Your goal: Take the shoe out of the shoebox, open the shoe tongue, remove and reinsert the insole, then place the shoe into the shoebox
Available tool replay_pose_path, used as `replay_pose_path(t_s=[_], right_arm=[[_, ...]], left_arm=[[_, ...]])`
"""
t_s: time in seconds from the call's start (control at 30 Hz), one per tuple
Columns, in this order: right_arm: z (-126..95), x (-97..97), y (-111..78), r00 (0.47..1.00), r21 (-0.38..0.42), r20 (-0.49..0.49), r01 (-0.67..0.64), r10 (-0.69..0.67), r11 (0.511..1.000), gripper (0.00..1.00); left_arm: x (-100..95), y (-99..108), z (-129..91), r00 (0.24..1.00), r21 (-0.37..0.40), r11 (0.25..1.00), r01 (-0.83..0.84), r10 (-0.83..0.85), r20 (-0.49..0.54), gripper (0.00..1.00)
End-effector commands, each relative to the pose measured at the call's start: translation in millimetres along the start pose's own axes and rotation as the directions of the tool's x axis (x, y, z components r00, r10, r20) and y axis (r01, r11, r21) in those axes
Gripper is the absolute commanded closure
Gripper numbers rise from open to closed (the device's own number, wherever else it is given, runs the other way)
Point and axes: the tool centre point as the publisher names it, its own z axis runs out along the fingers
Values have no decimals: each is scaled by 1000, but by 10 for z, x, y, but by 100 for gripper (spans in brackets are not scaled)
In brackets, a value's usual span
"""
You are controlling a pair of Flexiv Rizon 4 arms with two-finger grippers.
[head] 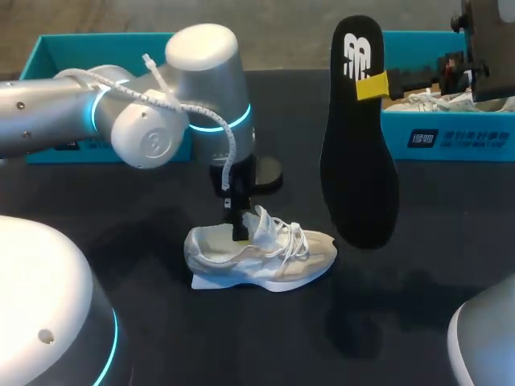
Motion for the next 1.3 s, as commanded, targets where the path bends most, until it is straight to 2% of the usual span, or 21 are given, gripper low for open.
replay_pose_path(t_s=[0.03,0.07,0.2,0.4,0.43,0.53,0.73,0.87,0.97,1.07,1.13,1.3], right_arm=[[31,-5,24,1000,3,0,-2,2,1000,100],[31,-5,24,1000,3,0,-2,2,1000,100],[31,-5,24,1000,3,0,-2,2,1000,100],[31,-5,24,1000,3,0,-2,2,1000,100],[31,-5,24,1000,3,0,-2,2,1000,100],[31,-5,24,1000,3,0,-2,2,1000,100],[31,-5,24,1000,3,0,-2,2,1000,100],[31,-5,24,1000,3,0,-2,2,1000,100],[31,-5,24,1000,3,0,-2,2,1000,100],[31,-5,24,1000,3,0,-2,2,1000,100],[31,-5,24,1000,3,0,-2,2,1000,100],[31,-5,24,1000,3,0,-2,2,1000,100]], left_arm=[[0,-51,53,1000,-7,1000,-4,4,-6,15],[8,-53,57,1000,-8,1000,-7,7,-8,18],[48,-36,68,1000,-8,1000,-11,11,-12,52],[95,-1,80,1000,0,1000,-9,9,-23,69],[101,3,84,1000,0,1000,-8,8,-25,80],[126,12,91,999,4,1000,-11,11,-32,98],[167,12,73,999,12,999,-29,30,-35,100],[167,10,-22,996,18,998,-66,67,-58,100],[178,-5,-136,979,-3,985,-172,171,-111,100],[176,-10,-238,918,-29,940,-340,325,-227,100],[192,-8,-279,879,-38,907,-420,396,-265,100],[198,9,-331,720,-42,772,-635,571,-394,100]])
